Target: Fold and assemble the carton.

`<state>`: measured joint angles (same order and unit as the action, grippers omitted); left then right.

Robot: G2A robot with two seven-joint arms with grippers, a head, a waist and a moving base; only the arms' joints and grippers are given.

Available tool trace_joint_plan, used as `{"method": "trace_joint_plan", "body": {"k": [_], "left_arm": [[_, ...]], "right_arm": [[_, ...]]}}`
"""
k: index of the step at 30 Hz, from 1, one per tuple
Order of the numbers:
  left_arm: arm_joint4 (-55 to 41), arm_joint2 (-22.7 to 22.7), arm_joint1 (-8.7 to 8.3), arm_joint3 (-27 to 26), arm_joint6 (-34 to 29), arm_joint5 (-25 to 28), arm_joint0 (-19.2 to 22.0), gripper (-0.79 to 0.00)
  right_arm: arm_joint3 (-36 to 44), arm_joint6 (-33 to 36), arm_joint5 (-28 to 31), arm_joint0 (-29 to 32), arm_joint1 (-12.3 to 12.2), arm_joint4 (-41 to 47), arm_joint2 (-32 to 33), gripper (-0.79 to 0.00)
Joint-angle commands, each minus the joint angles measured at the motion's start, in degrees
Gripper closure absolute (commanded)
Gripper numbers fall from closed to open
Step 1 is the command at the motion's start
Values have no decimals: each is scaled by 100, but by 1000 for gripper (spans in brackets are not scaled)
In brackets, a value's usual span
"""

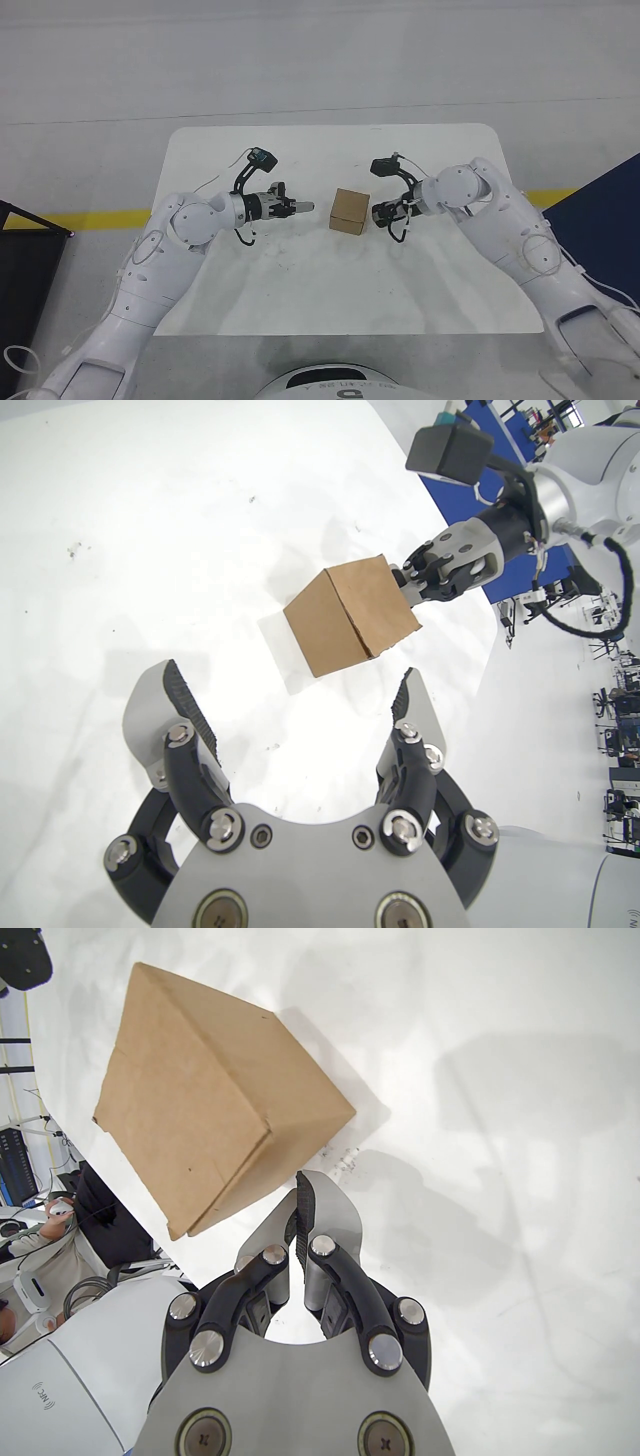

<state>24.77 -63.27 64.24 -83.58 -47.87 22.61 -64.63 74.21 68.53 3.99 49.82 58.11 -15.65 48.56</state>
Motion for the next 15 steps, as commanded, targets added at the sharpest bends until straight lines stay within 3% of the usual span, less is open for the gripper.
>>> {"method": "trace_joint_plan", "body": {"k": [1, 7, 15], "left_arm": [[0, 0, 0, 0, 0, 0, 0, -785], [0, 0, 0, 0, 0, 0, 0, -785], [0, 0, 0, 0, 0, 0, 0, -785]], "right_arm": [[33, -21, -108, 67, -41, 7, 133, 0], [455, -106, -211, 248, -66, -117, 149, 0], [411, -86, -18, 91, 38, -116, -95, 0]]}}
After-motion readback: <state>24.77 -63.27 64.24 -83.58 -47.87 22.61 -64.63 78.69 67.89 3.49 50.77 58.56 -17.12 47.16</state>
